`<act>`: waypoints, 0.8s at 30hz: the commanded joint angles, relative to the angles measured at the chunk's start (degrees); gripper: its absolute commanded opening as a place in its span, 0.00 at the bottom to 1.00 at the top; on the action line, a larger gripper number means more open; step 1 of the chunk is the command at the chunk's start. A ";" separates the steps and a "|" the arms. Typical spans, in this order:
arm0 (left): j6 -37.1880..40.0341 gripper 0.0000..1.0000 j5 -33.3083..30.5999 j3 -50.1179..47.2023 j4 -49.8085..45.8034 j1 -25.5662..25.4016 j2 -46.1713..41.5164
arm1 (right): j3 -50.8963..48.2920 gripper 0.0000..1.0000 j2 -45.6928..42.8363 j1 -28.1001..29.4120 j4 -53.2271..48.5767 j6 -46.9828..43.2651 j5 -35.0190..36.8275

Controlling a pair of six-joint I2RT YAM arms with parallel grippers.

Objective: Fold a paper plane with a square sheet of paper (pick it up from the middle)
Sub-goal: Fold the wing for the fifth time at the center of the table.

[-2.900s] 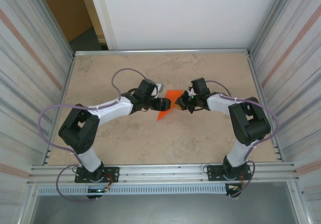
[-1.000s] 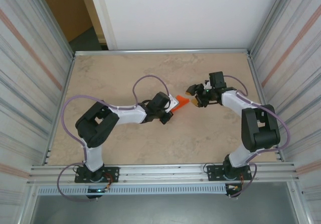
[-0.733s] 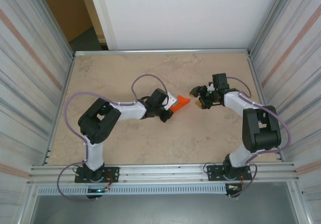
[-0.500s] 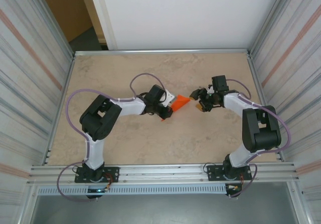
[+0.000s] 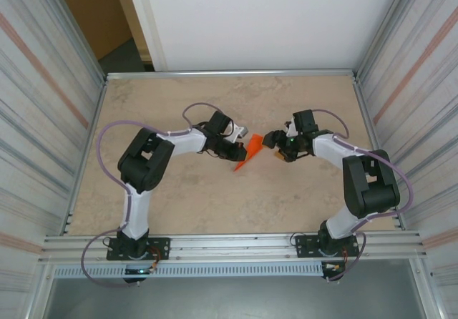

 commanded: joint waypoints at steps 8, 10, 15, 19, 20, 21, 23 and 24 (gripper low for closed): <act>-5.20 0.00 6.29 3.04 -3.79 0.86 1.43 | 3.48 0.69 4.95 2.94 -1.10 -6.08 -0.89; -6.13 0.00 6.04 3.17 -4.16 1.18 1.43 | 4.45 0.69 5.84 3.34 -1.66 -6.79 -1.08; -7.02 0.00 7.16 3.75 -4.50 1.44 2.91 | 6.36 0.68 7.87 4.19 -2.40 -7.64 -1.80; -8.09 0.00 8.02 3.48 -3.72 1.55 3.64 | 7.37 0.67 9.32 4.24 -2.68 -7.88 -2.14; -8.29 0.00 8.14 3.52 -3.62 1.60 3.71 | 7.40 0.66 9.51 4.27 -2.62 -7.90 -2.13; -8.50 0.00 8.25 3.52 -3.49 1.64 3.78 | 7.45 0.66 9.70 4.26 -2.61 -8.05 -2.26; -9.06 0.00 8.47 3.52 -3.14 1.63 4.06 | 7.55 0.65 10.09 4.34 -2.70 -8.14 -2.31; -9.37 0.00 8.64 3.56 -3.11 1.73 4.53 | 7.47 0.64 10.21 4.41 -2.78 -8.25 -2.21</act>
